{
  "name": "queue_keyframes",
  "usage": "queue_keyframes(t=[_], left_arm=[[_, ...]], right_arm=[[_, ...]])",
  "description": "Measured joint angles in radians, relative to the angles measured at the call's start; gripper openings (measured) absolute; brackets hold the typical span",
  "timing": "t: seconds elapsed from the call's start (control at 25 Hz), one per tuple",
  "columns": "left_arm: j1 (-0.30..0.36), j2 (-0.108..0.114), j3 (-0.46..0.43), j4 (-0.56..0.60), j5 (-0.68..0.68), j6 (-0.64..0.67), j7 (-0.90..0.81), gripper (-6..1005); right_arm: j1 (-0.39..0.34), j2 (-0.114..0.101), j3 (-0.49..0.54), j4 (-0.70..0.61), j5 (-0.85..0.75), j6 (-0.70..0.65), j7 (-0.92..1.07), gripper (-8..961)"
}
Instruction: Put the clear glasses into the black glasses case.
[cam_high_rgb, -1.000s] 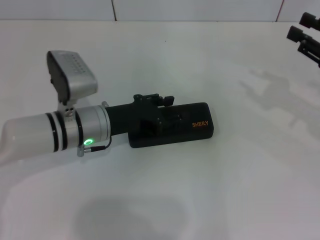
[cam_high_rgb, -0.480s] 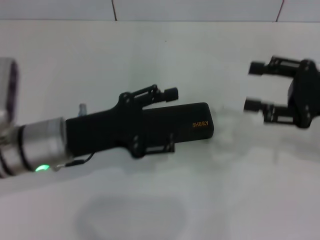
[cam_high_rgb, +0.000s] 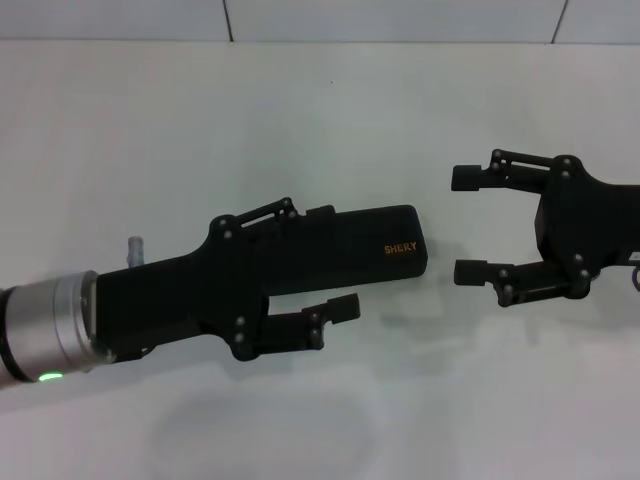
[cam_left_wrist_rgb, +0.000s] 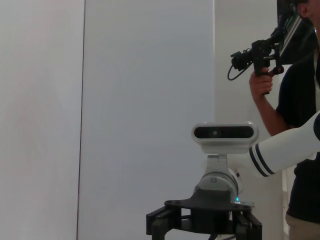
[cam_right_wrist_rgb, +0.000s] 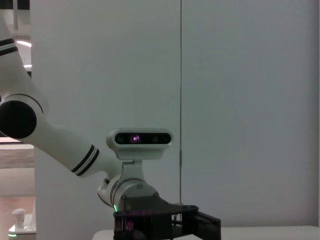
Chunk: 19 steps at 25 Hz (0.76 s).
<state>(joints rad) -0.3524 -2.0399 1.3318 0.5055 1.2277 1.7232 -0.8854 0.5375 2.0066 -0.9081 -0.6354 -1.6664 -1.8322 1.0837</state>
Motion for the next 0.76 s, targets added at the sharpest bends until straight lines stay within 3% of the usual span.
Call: queue_keyframes(t=[0.76], left_arm=[[0.013,0.007,0.000,0.000,0.000,0.005,0.003,811]], right_arm=[[-0.012,0.007,-0.024,0.002,-0.001,-0.005,-0.002,880]])
